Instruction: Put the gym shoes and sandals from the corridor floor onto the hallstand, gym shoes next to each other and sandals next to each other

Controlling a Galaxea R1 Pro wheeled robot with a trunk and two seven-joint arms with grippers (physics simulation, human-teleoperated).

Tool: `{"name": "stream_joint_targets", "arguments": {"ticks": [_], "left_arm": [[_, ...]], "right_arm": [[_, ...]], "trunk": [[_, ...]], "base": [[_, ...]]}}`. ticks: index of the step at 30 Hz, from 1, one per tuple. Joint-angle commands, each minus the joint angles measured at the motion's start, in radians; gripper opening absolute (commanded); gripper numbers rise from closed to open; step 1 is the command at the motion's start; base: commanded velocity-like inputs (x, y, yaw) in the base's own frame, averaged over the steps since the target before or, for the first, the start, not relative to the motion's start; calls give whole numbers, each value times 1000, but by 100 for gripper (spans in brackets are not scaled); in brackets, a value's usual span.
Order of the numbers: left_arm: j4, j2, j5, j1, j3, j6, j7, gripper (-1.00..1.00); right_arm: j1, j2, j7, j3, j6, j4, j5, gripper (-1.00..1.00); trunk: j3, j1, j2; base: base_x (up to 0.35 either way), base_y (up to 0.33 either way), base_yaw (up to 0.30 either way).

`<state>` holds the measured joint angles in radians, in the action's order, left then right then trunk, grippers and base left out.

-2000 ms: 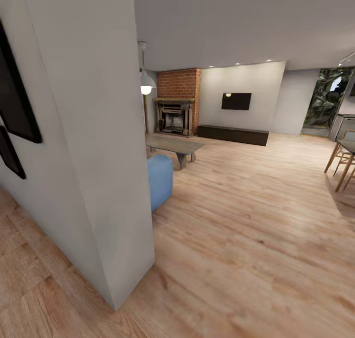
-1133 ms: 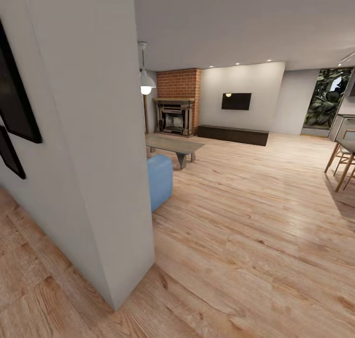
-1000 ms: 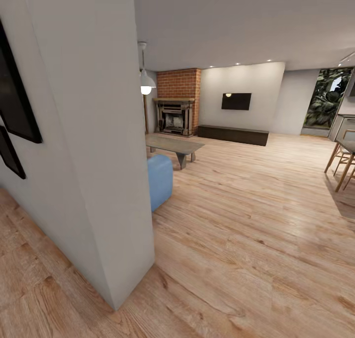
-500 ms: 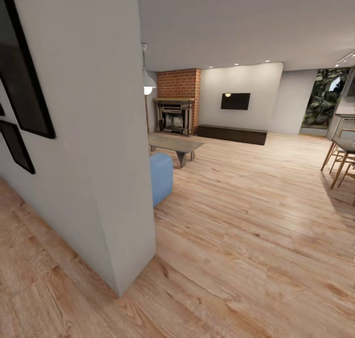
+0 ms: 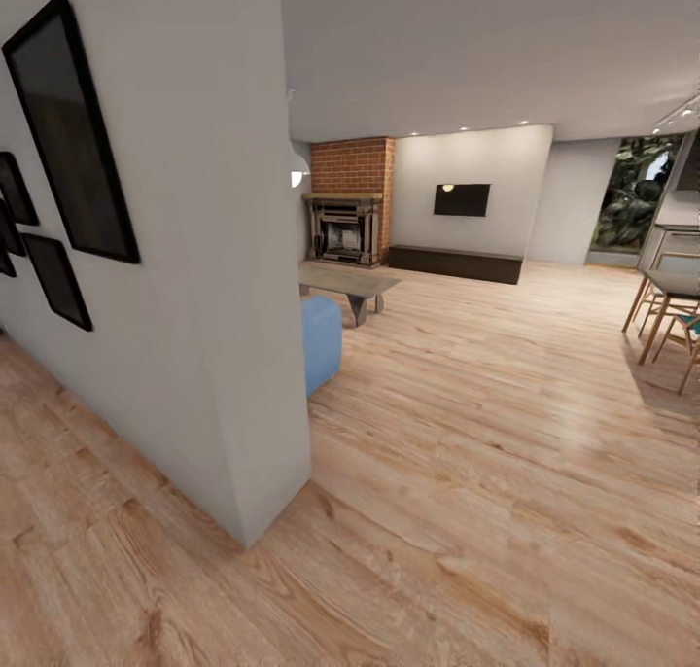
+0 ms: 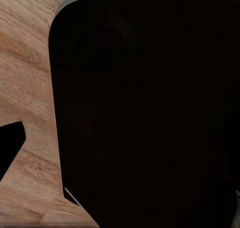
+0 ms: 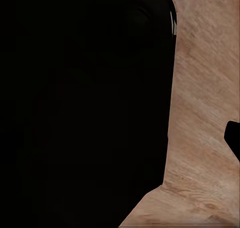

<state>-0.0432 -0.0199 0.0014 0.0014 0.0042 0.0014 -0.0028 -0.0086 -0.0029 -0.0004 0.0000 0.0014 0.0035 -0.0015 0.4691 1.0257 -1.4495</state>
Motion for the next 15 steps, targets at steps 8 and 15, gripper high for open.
{"name": "stream_joint_targets", "arguments": {"ticks": [8, 15], "left_arm": [[-1, 0, 0, 0, 0, 0, 0, 100], [-3, 1, 0, 0, -1, 0, 0, 100]], "right_arm": [[-1, 0, 0, 0, -2, -1, 1, 100], [-1, -2, -1, 0, -3, -4, 2, 100]], "trunk": [[1, -1, -1], [1, -1, -1]], "base": [[-349, 0, 0], [-349, 0, 0]]}}
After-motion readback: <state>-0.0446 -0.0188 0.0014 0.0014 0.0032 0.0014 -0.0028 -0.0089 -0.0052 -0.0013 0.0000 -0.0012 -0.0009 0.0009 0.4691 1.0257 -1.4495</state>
